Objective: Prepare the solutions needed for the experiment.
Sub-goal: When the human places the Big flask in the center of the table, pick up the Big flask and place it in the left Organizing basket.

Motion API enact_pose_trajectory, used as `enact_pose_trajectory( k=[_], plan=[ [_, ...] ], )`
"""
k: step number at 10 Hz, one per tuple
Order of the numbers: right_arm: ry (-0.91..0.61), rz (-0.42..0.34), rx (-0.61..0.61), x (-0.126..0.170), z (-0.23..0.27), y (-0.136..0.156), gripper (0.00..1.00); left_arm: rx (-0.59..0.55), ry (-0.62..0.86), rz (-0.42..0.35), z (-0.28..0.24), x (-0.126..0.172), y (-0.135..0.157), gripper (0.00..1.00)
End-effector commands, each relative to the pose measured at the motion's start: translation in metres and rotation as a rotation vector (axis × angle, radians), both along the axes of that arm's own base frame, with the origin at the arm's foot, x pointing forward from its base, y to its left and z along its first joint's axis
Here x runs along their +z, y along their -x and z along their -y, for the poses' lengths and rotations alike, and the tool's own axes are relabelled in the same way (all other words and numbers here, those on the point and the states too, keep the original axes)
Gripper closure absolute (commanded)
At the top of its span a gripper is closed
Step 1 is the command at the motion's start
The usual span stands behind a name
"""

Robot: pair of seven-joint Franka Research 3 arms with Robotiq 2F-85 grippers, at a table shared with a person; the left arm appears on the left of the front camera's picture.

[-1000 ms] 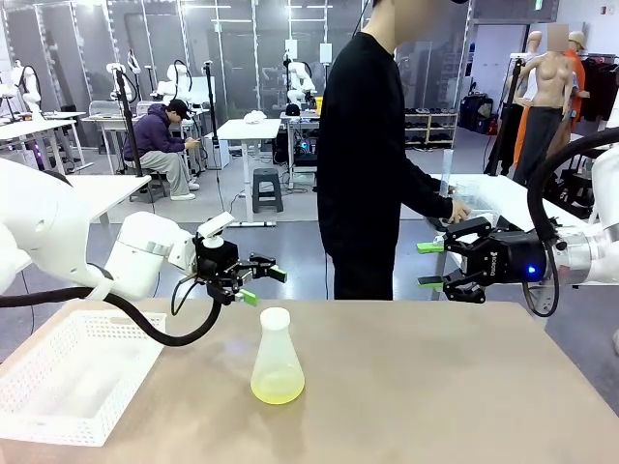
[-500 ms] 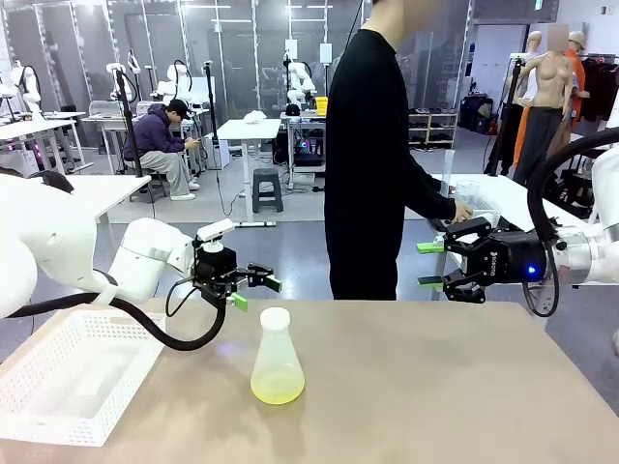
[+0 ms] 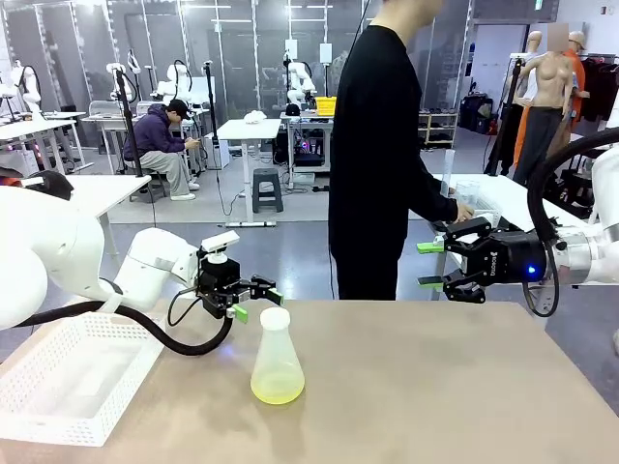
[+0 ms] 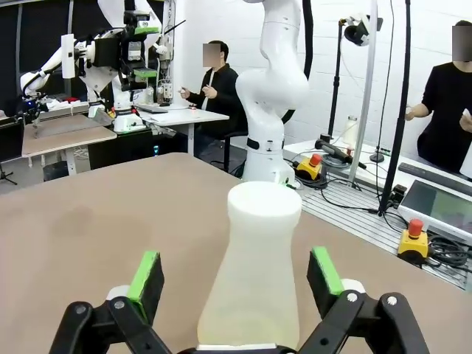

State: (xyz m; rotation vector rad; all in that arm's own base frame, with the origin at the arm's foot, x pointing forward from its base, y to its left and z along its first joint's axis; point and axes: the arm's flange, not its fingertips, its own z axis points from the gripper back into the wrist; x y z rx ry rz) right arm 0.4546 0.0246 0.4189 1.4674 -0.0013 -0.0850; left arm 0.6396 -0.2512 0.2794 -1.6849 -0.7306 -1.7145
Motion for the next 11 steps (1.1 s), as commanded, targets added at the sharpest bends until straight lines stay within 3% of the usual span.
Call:
enact_pose_trajectory(
  k=[1, 2, 7, 11],
  plan=[
    [0.003, 0.002, 0.007, 0.001, 0.0, 0.001, 0.39, -0.036, -0.005, -0.008, 0.005, -0.003, 0.007, 0.0],
    [0.003, 0.002, 0.007, 0.001, 0.0, 0.001, 0.39, 0.015, -0.052, -0.015, 0.0, 0.002, 0.0, 0.0],
    [0.003, 0.002, 0.007, 0.001, 0.0, 0.001, 0.39, -0.003, -0.009, -0.006, 0.003, -0.001, 0.001, 0.0],
    [0.003, 0.002, 0.007, 0.001, 0.0, 0.001, 0.39, -0.023, -0.014, -0.041, 0.014, -0.024, 0.003, 0.0]
  ],
)
